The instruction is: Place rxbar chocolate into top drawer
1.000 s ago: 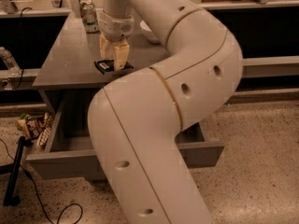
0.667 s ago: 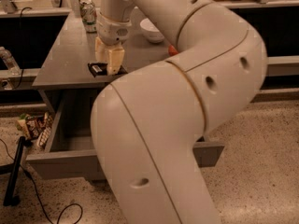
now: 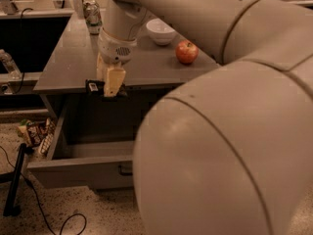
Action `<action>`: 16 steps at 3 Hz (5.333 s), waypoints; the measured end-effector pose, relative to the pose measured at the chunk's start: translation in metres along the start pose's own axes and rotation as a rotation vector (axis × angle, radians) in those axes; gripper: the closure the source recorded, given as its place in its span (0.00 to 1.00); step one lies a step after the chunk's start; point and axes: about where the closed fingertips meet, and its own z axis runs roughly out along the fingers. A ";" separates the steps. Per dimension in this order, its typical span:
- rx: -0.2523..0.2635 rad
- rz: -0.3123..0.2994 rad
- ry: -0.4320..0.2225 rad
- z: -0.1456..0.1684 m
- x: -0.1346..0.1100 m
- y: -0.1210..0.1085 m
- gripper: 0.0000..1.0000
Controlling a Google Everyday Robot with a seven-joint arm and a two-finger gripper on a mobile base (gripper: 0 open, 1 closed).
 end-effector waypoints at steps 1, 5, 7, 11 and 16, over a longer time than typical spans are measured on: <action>-0.039 0.047 0.000 0.015 0.004 0.020 1.00; -0.057 0.128 0.060 0.067 0.034 0.063 1.00; 0.032 0.116 0.198 0.107 0.075 0.036 1.00; 0.005 0.227 0.232 0.192 0.127 0.028 0.38; 0.146 0.260 0.244 0.089 0.109 0.036 0.98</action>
Offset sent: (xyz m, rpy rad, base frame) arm -0.0171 -0.0061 -0.0163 -0.0177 0.0472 -0.0318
